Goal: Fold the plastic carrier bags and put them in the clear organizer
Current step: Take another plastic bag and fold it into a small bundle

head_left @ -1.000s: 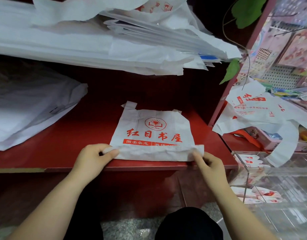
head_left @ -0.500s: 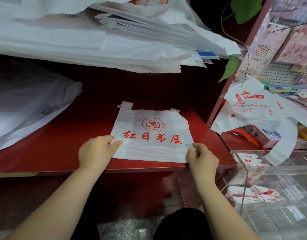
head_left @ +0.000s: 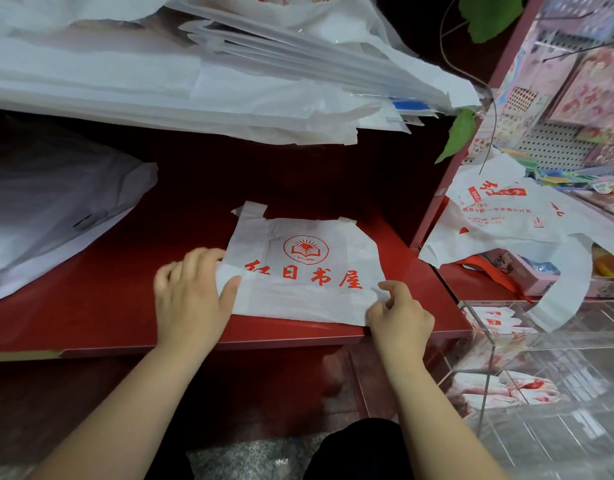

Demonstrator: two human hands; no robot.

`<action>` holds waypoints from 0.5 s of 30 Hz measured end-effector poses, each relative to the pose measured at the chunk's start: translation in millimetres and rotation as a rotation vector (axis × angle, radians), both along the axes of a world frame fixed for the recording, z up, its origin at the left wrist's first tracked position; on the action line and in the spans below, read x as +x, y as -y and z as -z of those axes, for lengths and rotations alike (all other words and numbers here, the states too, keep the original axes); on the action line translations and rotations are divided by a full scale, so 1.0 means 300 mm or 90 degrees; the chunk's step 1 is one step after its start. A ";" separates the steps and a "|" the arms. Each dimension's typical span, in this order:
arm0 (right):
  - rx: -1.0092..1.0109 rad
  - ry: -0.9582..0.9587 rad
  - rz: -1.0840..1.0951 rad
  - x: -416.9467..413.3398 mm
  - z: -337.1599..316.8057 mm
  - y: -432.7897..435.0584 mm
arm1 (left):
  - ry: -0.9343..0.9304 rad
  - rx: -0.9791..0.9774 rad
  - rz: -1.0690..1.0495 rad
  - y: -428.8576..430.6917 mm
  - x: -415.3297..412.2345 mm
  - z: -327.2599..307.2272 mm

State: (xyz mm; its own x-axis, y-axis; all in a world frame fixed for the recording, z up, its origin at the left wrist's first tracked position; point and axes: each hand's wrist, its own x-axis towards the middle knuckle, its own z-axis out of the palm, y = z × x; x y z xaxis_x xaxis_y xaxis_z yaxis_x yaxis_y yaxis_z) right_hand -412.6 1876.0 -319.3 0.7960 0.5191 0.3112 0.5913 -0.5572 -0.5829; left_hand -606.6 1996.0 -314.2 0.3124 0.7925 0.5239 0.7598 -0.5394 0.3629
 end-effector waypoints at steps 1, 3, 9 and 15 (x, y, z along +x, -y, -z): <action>0.004 0.008 0.001 0.002 0.002 -0.001 | 0.021 0.077 0.058 0.008 -0.002 0.016; 0.017 0.009 -0.001 -0.002 0.002 0.001 | -0.059 0.123 0.189 0.029 0.001 0.043; -0.003 0.009 -0.028 0.009 0.004 0.006 | -0.375 -0.196 0.253 0.043 0.025 -0.008; -0.028 0.310 -0.022 -0.058 0.000 -0.035 | -0.425 -0.232 0.243 0.045 0.034 -0.016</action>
